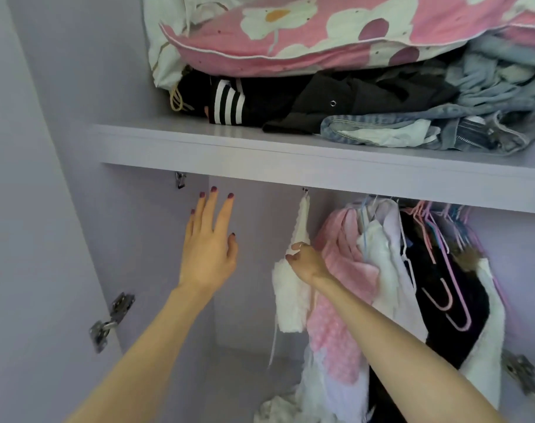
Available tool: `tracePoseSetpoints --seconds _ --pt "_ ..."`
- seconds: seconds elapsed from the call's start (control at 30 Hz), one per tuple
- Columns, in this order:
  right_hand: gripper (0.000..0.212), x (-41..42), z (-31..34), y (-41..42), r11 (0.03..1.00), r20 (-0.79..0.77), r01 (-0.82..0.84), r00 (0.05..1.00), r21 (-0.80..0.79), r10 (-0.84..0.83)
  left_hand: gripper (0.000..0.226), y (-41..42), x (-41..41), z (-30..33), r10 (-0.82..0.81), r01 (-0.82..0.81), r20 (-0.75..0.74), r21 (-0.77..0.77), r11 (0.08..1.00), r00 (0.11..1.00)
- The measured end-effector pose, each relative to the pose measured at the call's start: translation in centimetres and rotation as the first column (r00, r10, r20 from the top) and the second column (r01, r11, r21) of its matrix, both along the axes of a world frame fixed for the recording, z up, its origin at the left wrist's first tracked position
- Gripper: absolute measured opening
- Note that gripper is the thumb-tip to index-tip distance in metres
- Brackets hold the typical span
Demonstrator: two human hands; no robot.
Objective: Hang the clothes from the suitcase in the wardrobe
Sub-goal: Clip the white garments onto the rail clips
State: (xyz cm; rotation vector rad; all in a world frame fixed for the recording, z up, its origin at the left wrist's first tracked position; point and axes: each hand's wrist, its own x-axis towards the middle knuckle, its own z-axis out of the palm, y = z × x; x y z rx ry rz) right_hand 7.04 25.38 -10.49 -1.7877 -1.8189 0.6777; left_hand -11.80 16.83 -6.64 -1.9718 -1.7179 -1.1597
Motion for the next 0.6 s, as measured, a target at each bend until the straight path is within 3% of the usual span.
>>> tracePoseSetpoints --seconds 0.13,0.3,0.47,0.6 --pt "0.035 0.5 -2.0 -5.7 0.996 0.001 -0.09 0.996 -0.027 0.09 0.046 -3.0 0.7 -3.1 -0.045 0.071 0.106 -0.26 0.963 0.993" --pt "0.033 3.3 -4.5 -14.6 0.994 -0.044 -0.092 0.995 -0.064 0.089 0.038 -7.3 2.6 -8.1 -0.132 0.143 0.058 -0.482 0.864 0.99" --pt "0.029 7.5 -9.2 -24.5 0.983 -0.117 0.108 0.985 -0.146 -0.126 0.034 -13.5 5.1 -13.1 -0.291 0.278 0.077 -0.592 0.756 0.954" --pt "0.027 9.5 -13.3 -33.5 0.944 -0.116 0.233 0.957 -0.233 -0.265 0.033 -19.7 7.5 -17.0 -0.422 0.391 0.151 -0.724 0.569 0.894"
